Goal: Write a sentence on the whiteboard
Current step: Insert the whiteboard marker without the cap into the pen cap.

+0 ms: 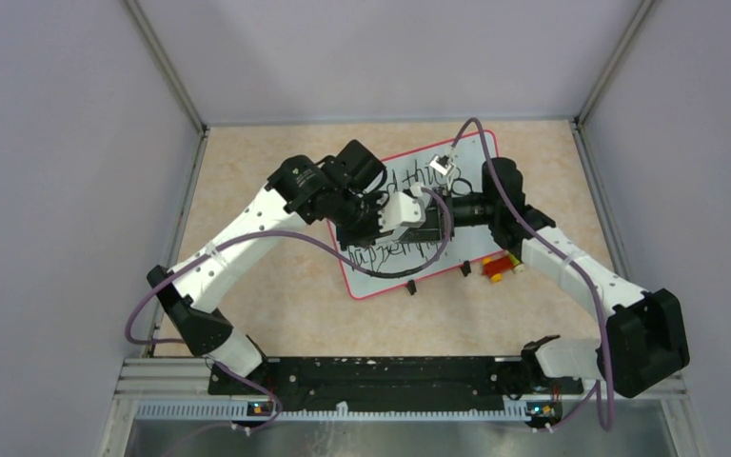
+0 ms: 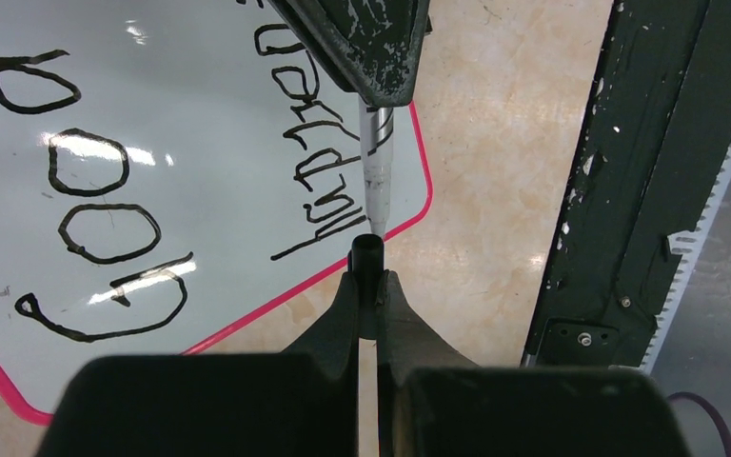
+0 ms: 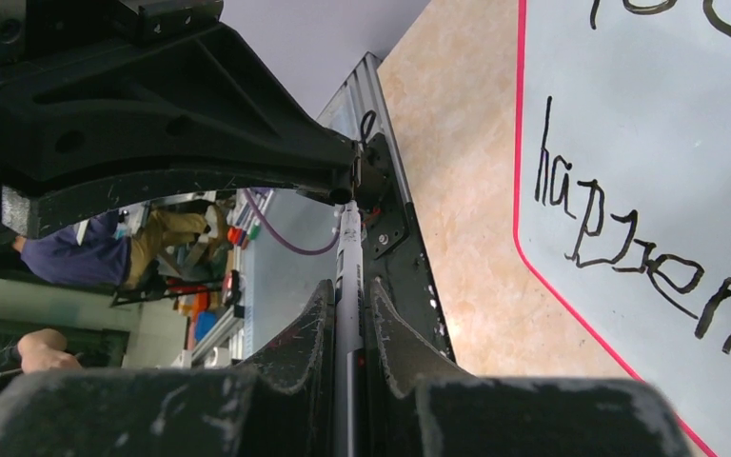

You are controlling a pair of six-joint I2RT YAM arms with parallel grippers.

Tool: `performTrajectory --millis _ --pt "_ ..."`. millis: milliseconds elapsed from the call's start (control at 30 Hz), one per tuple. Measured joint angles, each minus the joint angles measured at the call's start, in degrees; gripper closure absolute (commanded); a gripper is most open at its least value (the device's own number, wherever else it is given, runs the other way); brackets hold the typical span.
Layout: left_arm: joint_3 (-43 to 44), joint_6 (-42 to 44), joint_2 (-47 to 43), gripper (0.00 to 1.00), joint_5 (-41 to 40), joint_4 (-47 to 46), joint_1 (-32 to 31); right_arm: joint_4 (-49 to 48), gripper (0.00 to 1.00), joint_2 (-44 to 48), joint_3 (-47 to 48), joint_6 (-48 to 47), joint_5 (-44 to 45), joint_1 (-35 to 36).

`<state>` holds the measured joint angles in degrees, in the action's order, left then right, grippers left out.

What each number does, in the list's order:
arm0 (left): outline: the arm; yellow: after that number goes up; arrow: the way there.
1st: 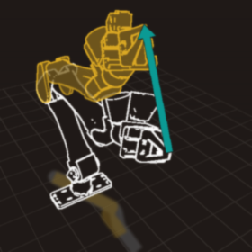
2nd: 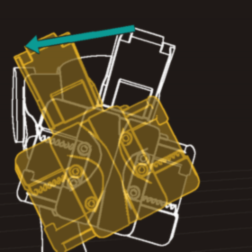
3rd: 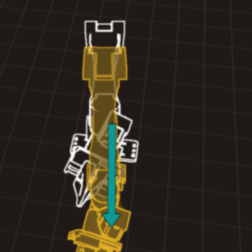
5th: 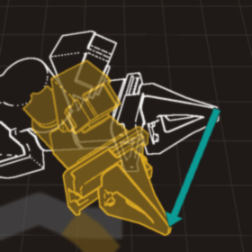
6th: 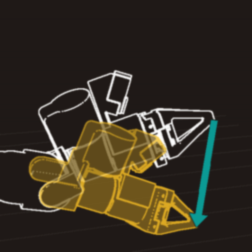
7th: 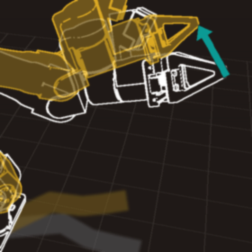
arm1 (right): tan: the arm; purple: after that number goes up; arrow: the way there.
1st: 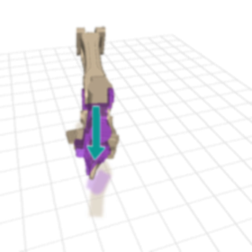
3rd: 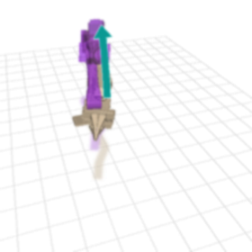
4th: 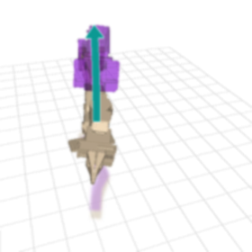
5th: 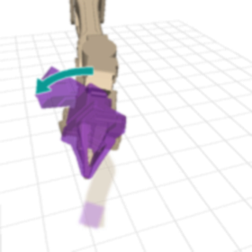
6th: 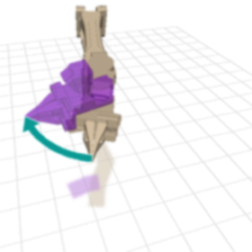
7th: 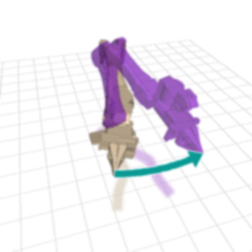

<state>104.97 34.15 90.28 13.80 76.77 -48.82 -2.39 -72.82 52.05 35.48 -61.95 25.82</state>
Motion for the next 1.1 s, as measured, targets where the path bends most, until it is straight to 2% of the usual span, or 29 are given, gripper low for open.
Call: performTrajectory --millis 233,1100 --pt "-2.6 -0.2 -0.7 1.0 -3.0 0.1 0.0 1.7 1.0 0.0 1.0 -1.4 0.2 0.0" --pt "0.0 -0.9 0.8 1.0 -0.2 1.4 -0.5 1.9 1.0 0.0 1.6 -1.4 0.1 0.2"
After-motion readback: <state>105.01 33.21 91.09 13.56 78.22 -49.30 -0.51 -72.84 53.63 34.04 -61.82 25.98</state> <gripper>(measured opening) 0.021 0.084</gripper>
